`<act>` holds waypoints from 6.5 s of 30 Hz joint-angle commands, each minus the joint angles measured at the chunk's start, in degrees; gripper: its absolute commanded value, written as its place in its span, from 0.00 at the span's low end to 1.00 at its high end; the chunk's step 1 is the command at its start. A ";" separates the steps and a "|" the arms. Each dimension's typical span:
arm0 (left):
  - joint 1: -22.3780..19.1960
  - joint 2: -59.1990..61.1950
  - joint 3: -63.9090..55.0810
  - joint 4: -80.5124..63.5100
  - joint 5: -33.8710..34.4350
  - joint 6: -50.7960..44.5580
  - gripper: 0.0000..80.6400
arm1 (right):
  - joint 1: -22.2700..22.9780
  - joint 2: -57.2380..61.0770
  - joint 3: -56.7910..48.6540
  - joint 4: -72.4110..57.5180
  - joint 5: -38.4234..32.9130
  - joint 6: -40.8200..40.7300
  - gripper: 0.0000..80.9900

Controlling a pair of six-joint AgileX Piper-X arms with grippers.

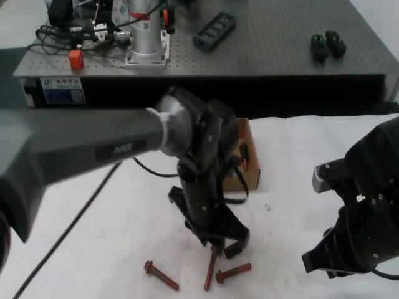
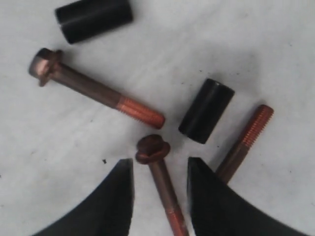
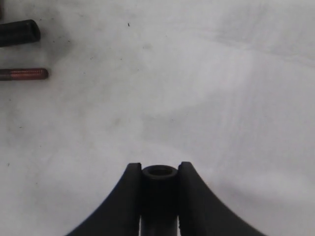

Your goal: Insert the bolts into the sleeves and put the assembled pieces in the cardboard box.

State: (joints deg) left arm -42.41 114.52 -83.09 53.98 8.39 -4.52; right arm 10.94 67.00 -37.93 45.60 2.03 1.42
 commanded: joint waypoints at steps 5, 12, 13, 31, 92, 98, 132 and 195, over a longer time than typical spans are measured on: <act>-0.24 1.47 -0.86 1.89 -1.57 0.25 0.33 | -0.30 -0.69 -0.11 0.38 0.01 -0.17 0.01; -0.24 2.22 -0.86 -1.07 -1.57 -0.83 0.33 | -0.30 0.98 -0.11 0.38 0.00 -0.44 0.01; -0.24 2.22 -0.86 -1.67 -1.57 -1.32 0.33 | -0.30 1.65 -0.11 0.38 0.00 -0.67 0.01; -0.24 4.46 -0.86 1.94 0.38 -7.42 0.28 | -0.44 6.68 -0.11 -2.34 0.00 -1.42 0.01; 7.30 -31.18 16.13 -38.89 30.65 -18.29 0.01 | -1.05 -17.71 13.38 -27.27 -44.18 7.02 0.01; 7.43 -36.19 25.16 -55.60 40.41 -25.80 0.01 | 4.09 -19.30 15.70 -40.89 -52.41 15.76 0.01; 7.43 -43.26 31.84 -67.31 46.51 -31.42 0.01 | 8.48 -16.00 12.89 -66.94 -47.79 26.88 0.01; 17.08 -43.26 31.84 -56.62 2.08 -14.22 0.60 | 3.12 53.87 -49.90 -17.92 2.13 1.78 0.11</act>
State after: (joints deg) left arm -25.51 71.96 -50.92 -2.09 10.66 -19.14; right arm 14.15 120.82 -86.83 28.02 4.27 4.02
